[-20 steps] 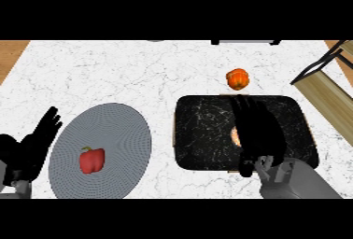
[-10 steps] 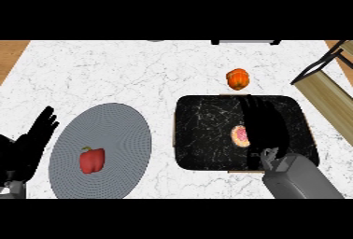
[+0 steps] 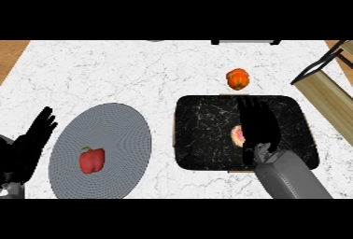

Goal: Pick the cupcake from the tray and place it in the tiered shelf

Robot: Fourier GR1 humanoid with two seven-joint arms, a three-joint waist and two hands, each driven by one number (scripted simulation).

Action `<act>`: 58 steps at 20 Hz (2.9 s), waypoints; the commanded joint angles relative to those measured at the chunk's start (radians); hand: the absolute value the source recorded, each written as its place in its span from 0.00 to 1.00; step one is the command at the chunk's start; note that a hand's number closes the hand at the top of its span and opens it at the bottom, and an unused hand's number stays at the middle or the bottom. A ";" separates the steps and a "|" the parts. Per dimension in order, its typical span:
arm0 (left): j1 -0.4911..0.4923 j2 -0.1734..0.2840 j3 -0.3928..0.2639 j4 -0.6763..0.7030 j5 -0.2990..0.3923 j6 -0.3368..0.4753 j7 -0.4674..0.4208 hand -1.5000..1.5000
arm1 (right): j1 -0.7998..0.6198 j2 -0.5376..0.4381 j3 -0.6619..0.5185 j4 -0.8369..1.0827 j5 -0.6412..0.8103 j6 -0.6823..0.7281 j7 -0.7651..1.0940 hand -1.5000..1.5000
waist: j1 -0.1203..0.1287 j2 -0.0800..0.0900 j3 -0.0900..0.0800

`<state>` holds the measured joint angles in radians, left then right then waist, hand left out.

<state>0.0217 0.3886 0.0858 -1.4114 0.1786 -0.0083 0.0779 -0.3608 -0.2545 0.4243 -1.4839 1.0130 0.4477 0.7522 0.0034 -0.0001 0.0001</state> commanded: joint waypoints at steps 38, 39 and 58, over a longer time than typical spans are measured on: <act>0.049 -0.078 0.067 -0.049 -0.079 -0.049 0.021 0.50 | -0.218 0.112 -0.588 -0.368 0.110 -0.151 0.380 1.00 | -0.006 -0.007 -0.001; 0.012 -0.099 0.054 -0.064 -0.100 -0.004 0.051 0.50 | -0.208 0.145 -0.562 -0.445 0.127 -0.150 0.408 1.00 | -0.014 -0.008 -0.001; -0.017 -0.055 0.096 -0.030 -0.068 -0.081 0.057 0.50 | -0.595 -0.069 -0.719 -0.450 0.332 0.205 0.407 1.00 | -0.005 -0.008 -0.003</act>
<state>0.0107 0.3153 0.1700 -1.4233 0.0886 -0.0668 0.1096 -0.8630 -0.2544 -0.2721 -1.9985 1.2977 0.4802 1.0215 -0.0043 -0.0060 -0.0019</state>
